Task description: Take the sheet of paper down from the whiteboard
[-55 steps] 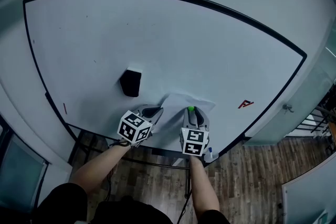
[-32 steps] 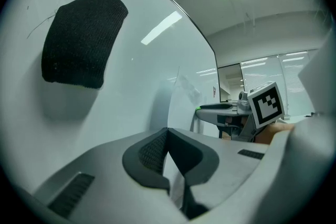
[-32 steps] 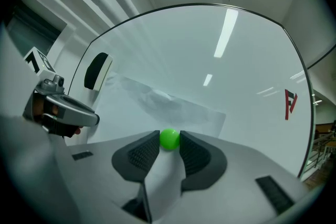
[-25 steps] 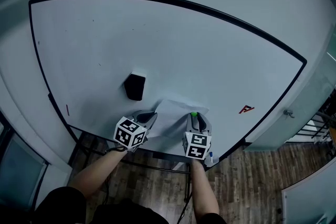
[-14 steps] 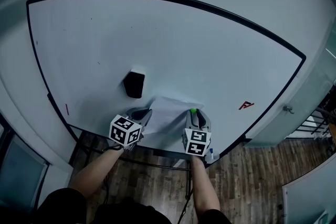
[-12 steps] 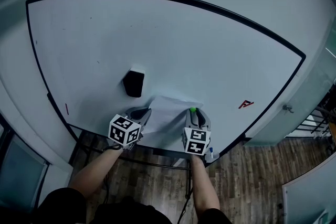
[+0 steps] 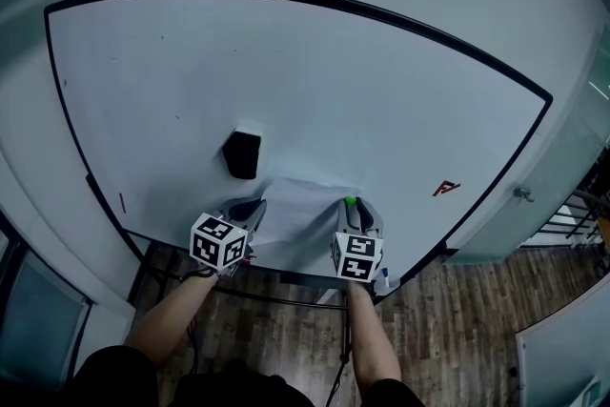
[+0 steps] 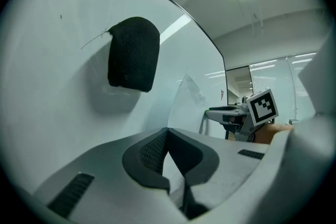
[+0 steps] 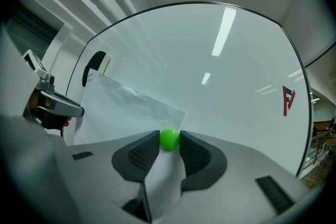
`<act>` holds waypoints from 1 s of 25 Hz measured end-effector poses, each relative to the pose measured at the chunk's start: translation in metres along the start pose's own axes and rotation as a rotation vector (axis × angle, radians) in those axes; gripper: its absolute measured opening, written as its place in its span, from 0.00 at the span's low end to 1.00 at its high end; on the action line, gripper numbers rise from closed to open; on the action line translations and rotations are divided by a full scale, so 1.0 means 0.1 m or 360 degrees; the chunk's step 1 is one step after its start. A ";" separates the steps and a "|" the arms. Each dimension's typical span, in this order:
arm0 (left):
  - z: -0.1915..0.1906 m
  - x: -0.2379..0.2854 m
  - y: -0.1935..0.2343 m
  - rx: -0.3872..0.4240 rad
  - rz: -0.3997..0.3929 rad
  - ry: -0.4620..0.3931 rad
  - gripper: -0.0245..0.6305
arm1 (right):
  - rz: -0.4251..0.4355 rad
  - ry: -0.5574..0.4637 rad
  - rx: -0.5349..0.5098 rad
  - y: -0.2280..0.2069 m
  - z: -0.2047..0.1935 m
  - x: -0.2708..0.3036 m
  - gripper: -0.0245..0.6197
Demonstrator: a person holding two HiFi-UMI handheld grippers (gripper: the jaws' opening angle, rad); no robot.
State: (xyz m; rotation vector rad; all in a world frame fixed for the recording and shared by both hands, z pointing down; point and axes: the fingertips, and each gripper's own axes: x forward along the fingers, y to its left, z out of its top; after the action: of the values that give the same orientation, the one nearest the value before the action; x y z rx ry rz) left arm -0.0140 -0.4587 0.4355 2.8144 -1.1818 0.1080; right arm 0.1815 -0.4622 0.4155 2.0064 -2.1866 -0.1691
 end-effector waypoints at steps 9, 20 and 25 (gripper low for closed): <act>-0.07 -0.25 0.27 -0.0045 0.0083 0.0007 0.07 | -0.0062 0.0002 0.0027 -0.02 0.00 0.00 0.24; -0.15 -0.36 0.27 -0.0053 0.0064 0.0015 0.07 | -0.0096 -0.0005 0.0093 -0.04 0.00 -0.03 0.27; -0.20 -0.37 0.23 -0.0066 0.0043 0.0023 0.07 | -0.0105 0.0019 0.0132 -0.04 -0.08 -0.14 0.28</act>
State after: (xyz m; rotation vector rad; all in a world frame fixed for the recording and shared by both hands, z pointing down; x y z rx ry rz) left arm -0.0563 -0.4463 0.4526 2.7577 -1.2053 0.1040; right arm 0.1879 -0.4486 0.4219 2.1191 -2.1553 -0.0756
